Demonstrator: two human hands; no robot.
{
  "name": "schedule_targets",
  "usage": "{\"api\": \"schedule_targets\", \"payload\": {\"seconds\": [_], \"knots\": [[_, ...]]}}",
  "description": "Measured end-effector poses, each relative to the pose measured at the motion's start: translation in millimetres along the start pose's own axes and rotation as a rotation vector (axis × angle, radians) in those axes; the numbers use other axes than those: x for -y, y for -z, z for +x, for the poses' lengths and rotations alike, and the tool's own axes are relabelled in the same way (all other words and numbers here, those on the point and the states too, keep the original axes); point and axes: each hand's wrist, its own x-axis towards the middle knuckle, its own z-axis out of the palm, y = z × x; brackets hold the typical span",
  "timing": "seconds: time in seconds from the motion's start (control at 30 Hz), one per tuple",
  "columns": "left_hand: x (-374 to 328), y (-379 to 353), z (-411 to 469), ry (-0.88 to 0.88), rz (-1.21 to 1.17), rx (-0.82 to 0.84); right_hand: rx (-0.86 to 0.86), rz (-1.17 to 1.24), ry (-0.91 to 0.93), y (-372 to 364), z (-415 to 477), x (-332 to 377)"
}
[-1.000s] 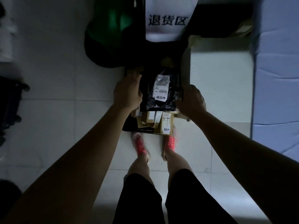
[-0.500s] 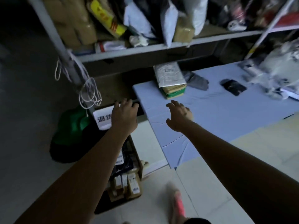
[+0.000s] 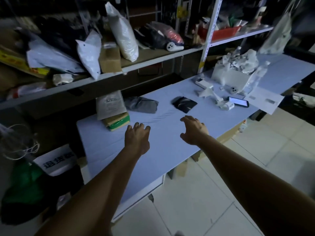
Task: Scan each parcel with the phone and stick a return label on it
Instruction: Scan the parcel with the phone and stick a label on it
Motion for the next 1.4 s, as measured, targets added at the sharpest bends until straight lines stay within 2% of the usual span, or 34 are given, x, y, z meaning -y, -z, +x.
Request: {"api": "schedule_targets", "payload": {"seconds": [0.13, 0.3, 0.63, 0.73, 0.9, 1.03, 1.17, 1.3, 1.4], "knots": [[-73.5, 2.5, 53.1, 0.0, -0.049, 0.028, -0.011, 0.043, -0.034, 15.9, 32.9, -84.4], [-128.7, -23.2, 113.7, 0.008, -0.13, 0.072, 0.027, 0.086, -0.046, 7.7, 92.7, -148.3], [-193.8, -96.5, 300.2, 0.123, -0.239, 0.091, 0.175, 0.034, 0.062, -24.5, 290.3, -217.3], [-206.0, -111.8, 339.9, 0.163, -0.293, 0.111, 0.168, 0.027, 0.113, -33.1, 344.2, -232.0], [-222.2, -133.6, 383.8, 0.219, -0.346, 0.166, 0.162, -0.017, 0.294, -60.5, 406.3, -254.8], [-232.6, -139.0, 403.7, 0.262, -0.341, 0.071, 0.131, -0.054, 0.511, -79.5, 441.6, -269.2], [-245.3, -132.0, 412.6, 0.367, -0.417, -0.135, 0.056, -0.039, 0.657, -76.9, 466.5, -278.9], [-262.1, -100.4, 417.5, 0.575, -0.499, -0.277, 0.072, 0.219, 0.699, -48.8, 474.5, -292.7], [-276.3, -70.0, 413.3, 0.759, -0.739, -0.358, 0.186, 0.439, 0.726, -11.0, 468.7, -306.3]]}}
